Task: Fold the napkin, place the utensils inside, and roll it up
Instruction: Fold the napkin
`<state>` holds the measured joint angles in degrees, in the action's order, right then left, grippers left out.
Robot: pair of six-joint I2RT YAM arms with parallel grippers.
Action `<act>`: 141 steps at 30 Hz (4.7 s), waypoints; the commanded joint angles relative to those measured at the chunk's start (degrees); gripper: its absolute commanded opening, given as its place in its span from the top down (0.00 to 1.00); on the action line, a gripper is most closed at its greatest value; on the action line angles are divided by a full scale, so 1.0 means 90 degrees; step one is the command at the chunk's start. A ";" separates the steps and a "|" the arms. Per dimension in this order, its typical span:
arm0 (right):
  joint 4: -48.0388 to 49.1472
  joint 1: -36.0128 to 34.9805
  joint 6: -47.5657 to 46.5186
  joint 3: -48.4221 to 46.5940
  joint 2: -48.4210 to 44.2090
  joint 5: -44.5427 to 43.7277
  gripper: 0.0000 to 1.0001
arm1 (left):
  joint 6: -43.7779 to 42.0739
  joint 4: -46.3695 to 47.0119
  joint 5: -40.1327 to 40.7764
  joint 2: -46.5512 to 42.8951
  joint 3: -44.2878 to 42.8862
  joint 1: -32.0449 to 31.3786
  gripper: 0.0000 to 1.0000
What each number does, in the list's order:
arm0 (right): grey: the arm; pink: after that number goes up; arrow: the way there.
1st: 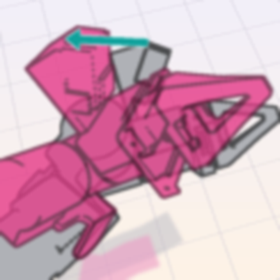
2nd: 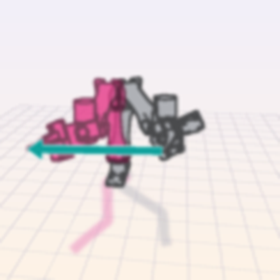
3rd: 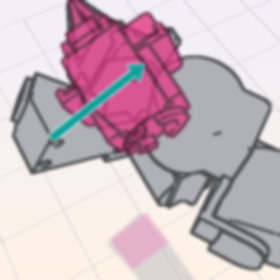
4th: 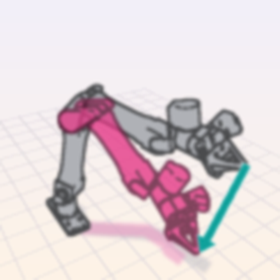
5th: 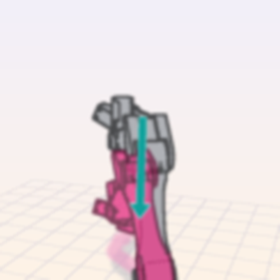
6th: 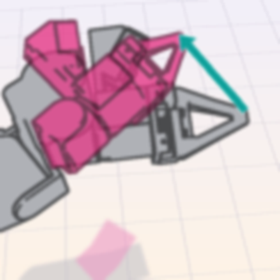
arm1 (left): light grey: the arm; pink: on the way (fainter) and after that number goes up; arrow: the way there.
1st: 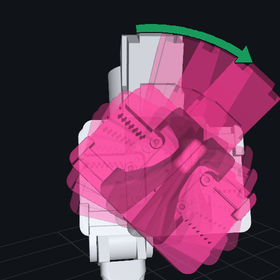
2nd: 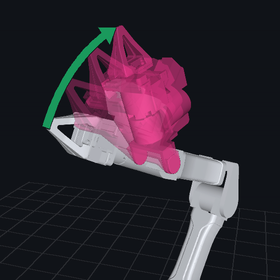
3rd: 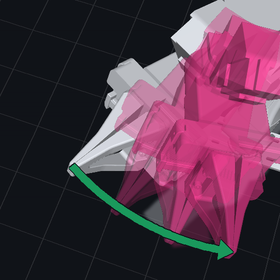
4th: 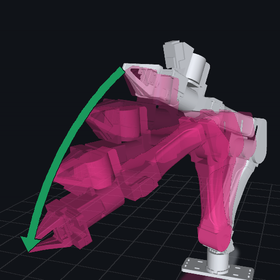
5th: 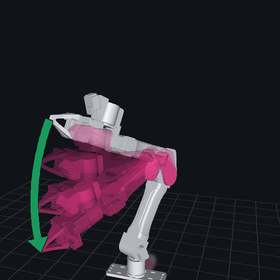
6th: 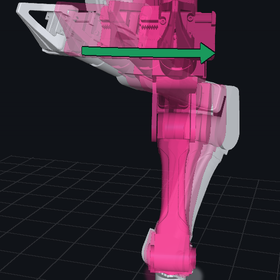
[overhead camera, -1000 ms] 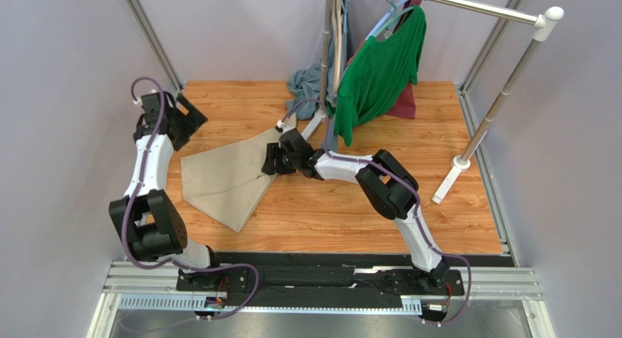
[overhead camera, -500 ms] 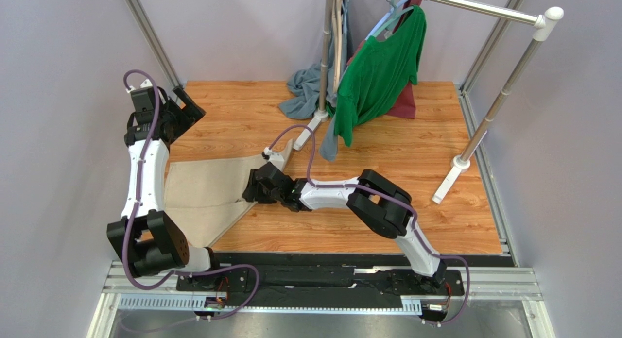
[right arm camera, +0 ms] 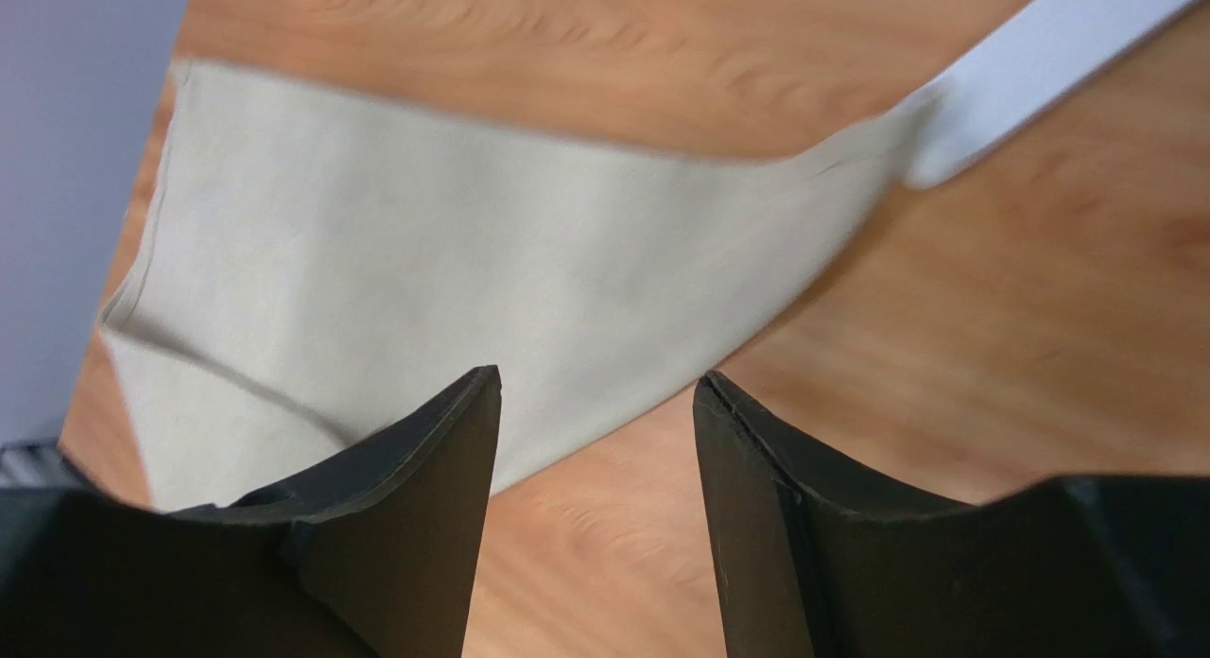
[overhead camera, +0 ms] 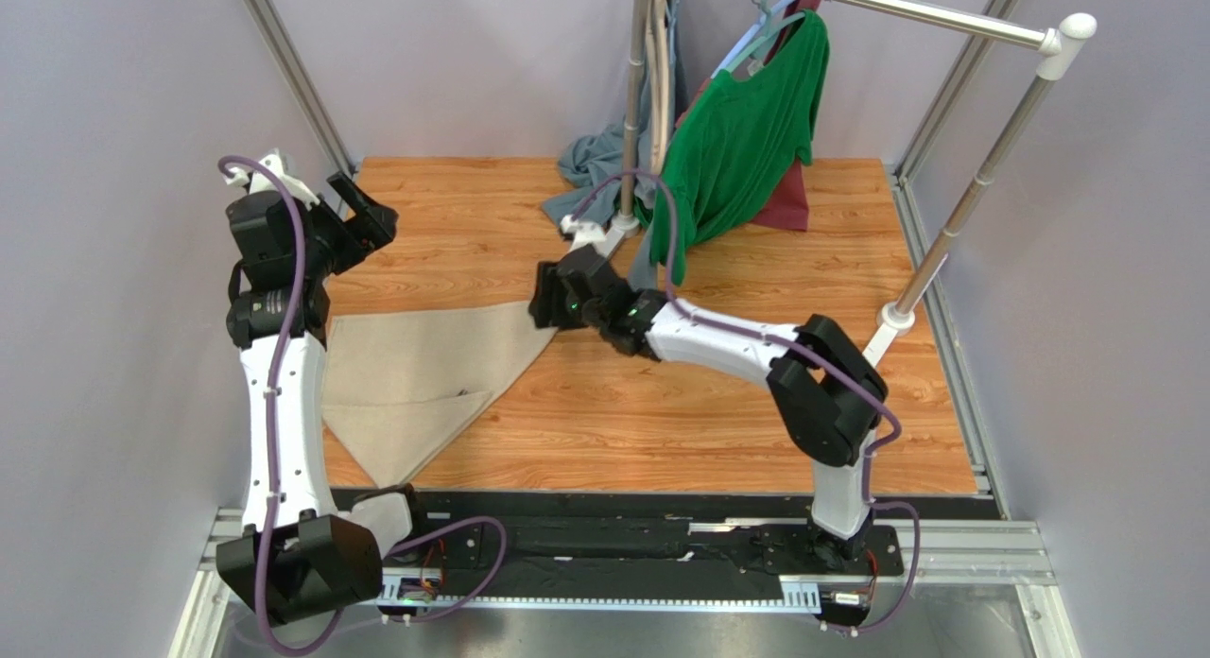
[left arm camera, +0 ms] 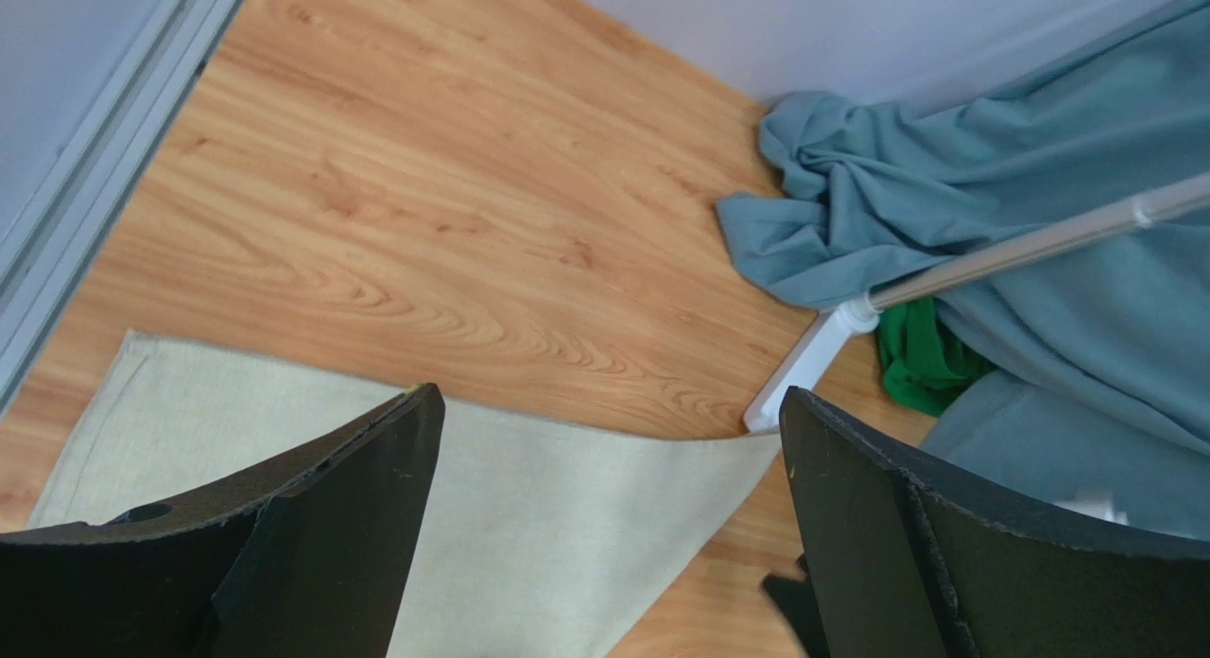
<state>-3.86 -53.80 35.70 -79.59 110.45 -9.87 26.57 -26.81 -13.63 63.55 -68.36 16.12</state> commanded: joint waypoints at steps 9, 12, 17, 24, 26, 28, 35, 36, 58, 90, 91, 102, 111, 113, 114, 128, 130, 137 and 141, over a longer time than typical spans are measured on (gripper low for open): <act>0.0711 0.1280 -0.0754 0.0260 0.0539 0.0520 0.44 | -0.0120 0.0440 -0.0703 0.0234 0.0037 0.0045 0.02; 0.1014 0.1281 -0.0540 0.0327 0.0608 0.0481 0.44 | -0.0100 0.0449 -0.0751 0.0263 0.0046 0.0045 0.02; 0.1444 0.1271 -0.0490 0.0358 0.0686 0.0316 0.45 | -0.0100 0.0459 -0.0868 0.0341 0.0037 0.0045 0.02; 0.1503 0.1290 -0.0841 -0.0062 0.0989 0.0325 0.48 | -0.0022 0.0488 -0.1064 0.0410 0.0037 0.0084 0.02; 0.1415 0.1310 -0.0900 -0.0305 0.1145 0.0267 0.48 | -0.0003 0.0518 -0.1122 0.0439 0.0046 0.0103 0.02; 0.1405 0.1339 -0.0959 -0.0404 0.1242 0.0238 0.50 | 0.0017 0.0527 -0.1152 0.0449 0.0046 0.0123 0.02; 0.1386 0.1408 -0.1125 -0.0658 0.1360 0.0179 0.53 | 0.0056 0.0537 -0.1288 0.0517 0.0056 0.0133 0.02; 0.1376 0.1417 -0.1145 -0.0707 0.1379 0.0159 0.53 | 0.0056 0.0557 -0.1298 0.0517 0.0056 0.0142 0.02; 0.1395 0.1603 -0.1321 -0.1029 0.1761 0.0501 0.73 | 0.0183 0.0635 -0.1650 0.0683 0.0066 0.0143 0.02; 0.1991 0.0724 -0.0647 -0.0190 0.0443 0.0687 1.00 | 0.0036 0.0420 -0.1337 0.0595 -0.0022 0.0142 0.02; 0.1972 0.0695 -0.0676 -0.0228 0.0413 0.0686 1.00 | 0.0036 0.0410 -0.1328 0.0595 -0.0022 0.0143 0.02; 0.1230 0.0841 -0.1535 -0.0941 0.0442 -0.0270 1.00 | 0.0075 0.0420 -0.1366 0.0692 -0.0022 0.0143 0.02; 0.1054 0.1329 -0.1760 -0.1117 0.0568 -0.0573 1.00 | 0.0085 0.0410 -0.1386 0.0761 -0.0022 0.0133 0.02; 0.1025 0.1417 -0.1818 -0.1283 0.0637 -0.0612 1.00 | 0.0095 0.0410 -0.1406 0.0781 -0.0022 0.0143 0.02; 0.0986 0.1446 -0.1838 -0.1341 0.0676 -0.0612 1.00 | 0.0105 0.0410 -0.1406 0.0800 -0.0032 0.0143 0.02; 0.0858 0.1691 -0.2199 -0.1869 0.0862 -0.0808 1.00 | 0.0105 0.0401 -0.1425 0.0849 -0.0032 0.0142 0.02; 0.0897 0.1681 -0.2200 -0.1889 0.0843 -0.0769 1.00 | 0.0114 0.0401 -0.1445 0.0849 -0.0032 0.0152 0.02; 0.0809 0.1700 -0.2404 -0.2113 0.1047 -0.1081 1.00 | 0.0115 0.0400 -0.1425 0.0859 -0.0032 0.0152 0.02; 0.0693 0.1720 -0.2502 -0.2425 0.1223 -0.1130 1.00 | 0.0115 0.0410 -0.1435 0.0869 -0.0032 0.0152 0.02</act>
<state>1.58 -39.27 15.29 -96.86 120.14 -17.10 27.92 -23.42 -25.87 71.42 -67.66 16.93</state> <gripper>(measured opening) 0.024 0.976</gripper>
